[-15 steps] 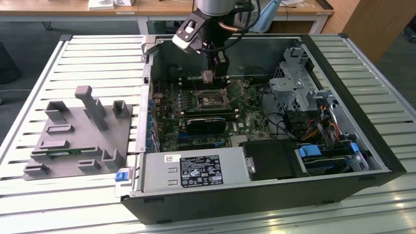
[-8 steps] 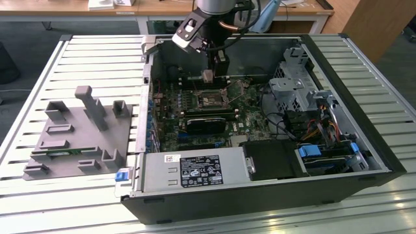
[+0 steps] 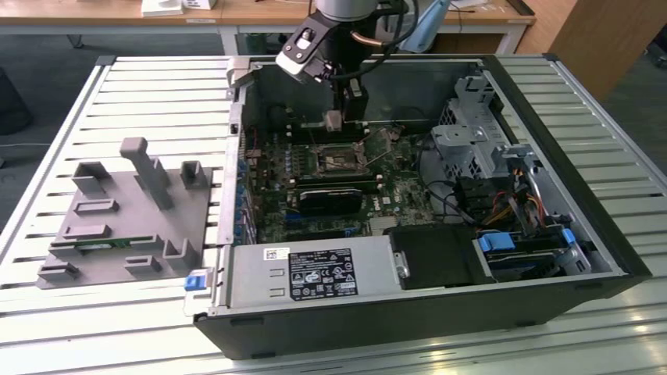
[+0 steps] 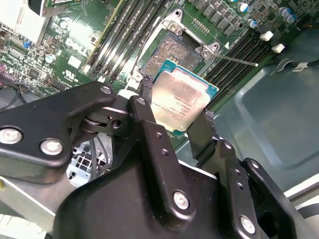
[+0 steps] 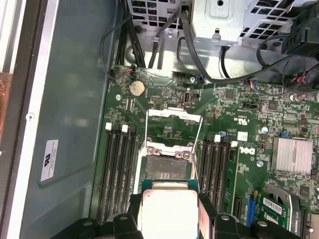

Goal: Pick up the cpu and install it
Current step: 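Place the cpu into insertion slot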

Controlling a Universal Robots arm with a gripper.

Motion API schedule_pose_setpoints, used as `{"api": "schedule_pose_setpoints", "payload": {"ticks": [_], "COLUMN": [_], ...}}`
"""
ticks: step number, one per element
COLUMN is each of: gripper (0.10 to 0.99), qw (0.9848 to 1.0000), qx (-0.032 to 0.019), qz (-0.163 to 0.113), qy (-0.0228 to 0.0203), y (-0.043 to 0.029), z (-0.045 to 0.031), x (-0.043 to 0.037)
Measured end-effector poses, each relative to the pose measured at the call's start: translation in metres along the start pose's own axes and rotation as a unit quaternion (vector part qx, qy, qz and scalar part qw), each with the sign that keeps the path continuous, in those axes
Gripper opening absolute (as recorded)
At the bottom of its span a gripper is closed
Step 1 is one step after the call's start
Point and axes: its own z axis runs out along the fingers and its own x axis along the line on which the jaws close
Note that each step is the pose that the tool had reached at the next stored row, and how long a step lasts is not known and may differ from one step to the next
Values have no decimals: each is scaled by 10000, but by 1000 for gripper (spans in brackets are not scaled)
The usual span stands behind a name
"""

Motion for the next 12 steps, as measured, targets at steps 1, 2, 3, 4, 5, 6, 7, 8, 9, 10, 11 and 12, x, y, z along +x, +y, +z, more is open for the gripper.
{"api": "schedule_pose_setpoints", "payload": {"ticks": [1, 2, 3, 4, 5, 6, 7, 8, 9, 10, 11, 12], "gripper": [533, 533, 533, 533, 533, 533, 533, 533, 533, 533, 533, 533], "qw": [10000, 10000, 10000, 10000, 10000, 10000, 10000, 10000, 10000, 10000, 10000, 10000], "qx": [0, 0, 0, -1, 0, 0, 0, 0, 0, 0, 0, 0], "qz": [0, 0, 0, 0, 0, -1, -1, 0, 0, 0, 0, 0], "qy": [1, 0, 0, 0, 0, 0, 0, 1, 0, 0, 0, 0], "y": [0, 0, 1, 1, 1, 2, 2, 2, 2, 2, 3, 3], "z": [-3, -6, -9, -12, -15, -19, -22, -25, -28, -31, -35, -38], "x": [0, 0, 0, 0, 0, 0, 0, 0, 1, 1, 1, 1]}}
